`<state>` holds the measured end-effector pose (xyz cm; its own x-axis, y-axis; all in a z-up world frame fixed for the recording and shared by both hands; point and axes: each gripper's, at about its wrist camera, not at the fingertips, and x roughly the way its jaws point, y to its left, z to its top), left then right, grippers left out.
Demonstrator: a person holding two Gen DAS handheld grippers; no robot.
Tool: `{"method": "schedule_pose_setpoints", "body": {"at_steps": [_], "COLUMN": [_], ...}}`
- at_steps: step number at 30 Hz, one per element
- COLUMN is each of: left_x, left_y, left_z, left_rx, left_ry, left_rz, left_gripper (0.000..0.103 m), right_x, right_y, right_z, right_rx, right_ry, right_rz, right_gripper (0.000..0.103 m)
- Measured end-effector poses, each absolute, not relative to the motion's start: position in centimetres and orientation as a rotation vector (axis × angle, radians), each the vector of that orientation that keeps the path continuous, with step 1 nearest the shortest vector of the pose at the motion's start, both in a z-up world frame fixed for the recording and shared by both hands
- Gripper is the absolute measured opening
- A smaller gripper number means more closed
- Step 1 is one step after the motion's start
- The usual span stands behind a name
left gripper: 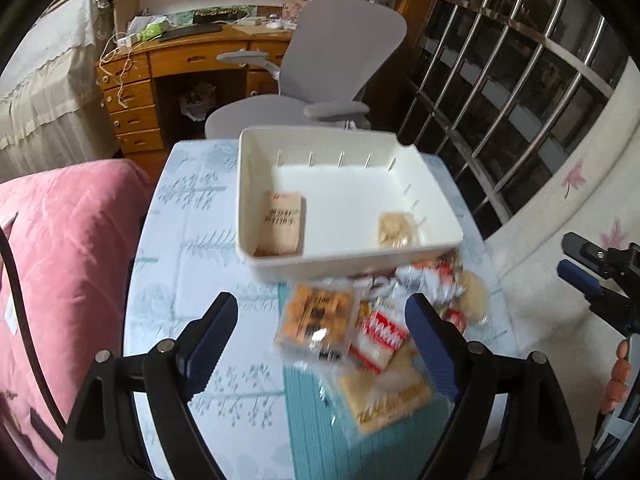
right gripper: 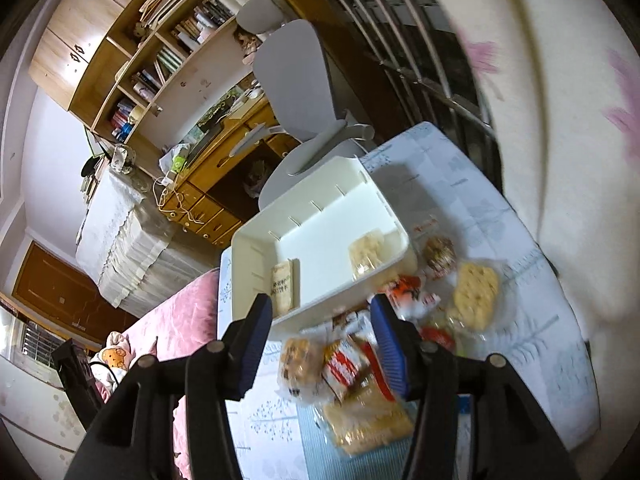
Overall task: Organize snacks
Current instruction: 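Move both grippers back over the remaining snacks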
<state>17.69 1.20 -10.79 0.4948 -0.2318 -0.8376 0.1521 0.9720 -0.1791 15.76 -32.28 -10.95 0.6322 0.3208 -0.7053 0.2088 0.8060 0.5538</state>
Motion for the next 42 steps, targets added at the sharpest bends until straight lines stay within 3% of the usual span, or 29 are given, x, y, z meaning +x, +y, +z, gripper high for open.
{"method": "schedule_pose_setpoints", "body": {"at_steps": [21,42], "left_x": [8.8,11.8], "left_y": [-0.4,-8.6], "left_z": [-18.5,-22.0], "left_rx": [0.127,0.454], "left_ry": [1.302,1.348], "left_rz": [-0.332,-0.626], "left_gripper": [0.085,0.085], "right_x": [3.1,2.8], "right_y": [-31.4,-31.7], "right_z": [-17.3,-23.2], "right_rx": [0.537,0.206], "right_ry": [0.979,0.993], "right_rz": [-0.050,0.048], "right_gripper": [0.052,0.052]}}
